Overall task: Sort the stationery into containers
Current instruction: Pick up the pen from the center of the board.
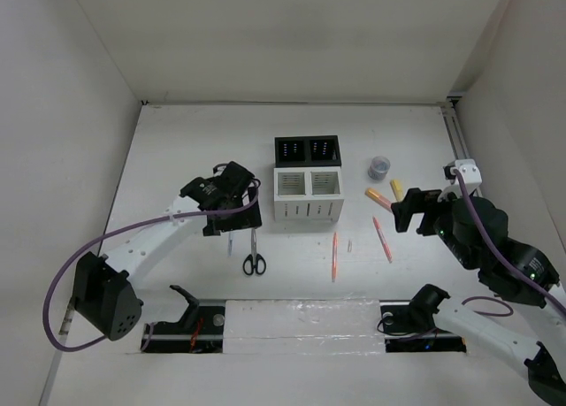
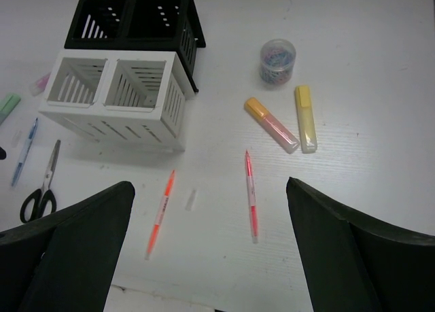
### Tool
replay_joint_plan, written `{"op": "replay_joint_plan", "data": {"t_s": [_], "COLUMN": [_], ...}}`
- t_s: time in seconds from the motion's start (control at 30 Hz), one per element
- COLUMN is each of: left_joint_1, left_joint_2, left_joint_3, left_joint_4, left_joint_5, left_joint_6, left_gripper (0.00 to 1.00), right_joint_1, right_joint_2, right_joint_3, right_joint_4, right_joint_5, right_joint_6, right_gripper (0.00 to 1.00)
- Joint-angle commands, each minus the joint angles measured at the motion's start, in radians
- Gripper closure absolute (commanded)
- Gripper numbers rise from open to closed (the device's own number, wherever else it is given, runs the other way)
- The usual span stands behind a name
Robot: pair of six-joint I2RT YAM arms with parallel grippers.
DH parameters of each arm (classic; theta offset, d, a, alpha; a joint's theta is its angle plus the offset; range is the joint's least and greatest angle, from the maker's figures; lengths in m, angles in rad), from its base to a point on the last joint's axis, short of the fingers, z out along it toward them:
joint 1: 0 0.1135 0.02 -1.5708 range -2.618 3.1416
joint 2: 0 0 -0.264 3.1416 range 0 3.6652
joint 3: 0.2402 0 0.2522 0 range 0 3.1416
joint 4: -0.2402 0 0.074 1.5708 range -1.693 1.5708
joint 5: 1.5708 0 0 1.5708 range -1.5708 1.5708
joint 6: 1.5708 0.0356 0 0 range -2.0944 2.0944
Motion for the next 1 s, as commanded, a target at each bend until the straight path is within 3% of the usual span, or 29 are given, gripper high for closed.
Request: {"op": "replay_joint_plan", "data": {"t_s": [0.0, 0.27, 0.43, 0.6, 0.83, 0.97], "left_joint_1": [0.006, 0.006, 0.006, 0.026, 0.05, 0.05], "left_joint_2": [-0.026, -0.004, -0.004, 0.008, 0.051, 0.085], "left_joint_3": [-0.018, -0.165, -0.16, -0.173, -0.203, -0.203], "left_joint_4": [-0.025, 0.125, 0.113, 0.126, 0.157, 0.169], "left_joint_5": [-0.047, 0.041, -0.074, -0.114, -0.169, -0.179], "left_joint_6": [-0.078, -0.155, -0.247, -0.297, -0.316, -0.316], "left_gripper": [0.0, 0.0, 0.0, 0.06, 0.25, 0.25], "right_joint_1": [-0.004, -0.004, -0.004, -0.004, -0.004, -0.004], "right_joint_2": [-0.021, -0.031, -0.041, -0.041, -0.041, -0.05], "right_joint_3": [-0.013, -0.031, -0.06, -0.082, -0.082, -0.091], "right_joint_4": [0.064, 0.099, 0.141, 0.173, 0.182, 0.182], "right_joint_5": [-0.035, -0.076, -0.11, -0.158, -0.176, -0.185], "right_joint_6": [-0.003, -0.012, -0.021, -0.031, -0.04, -0.04], "right_gripper": [0.0, 0.0, 0.0, 0.0, 0.0, 0.0]}}
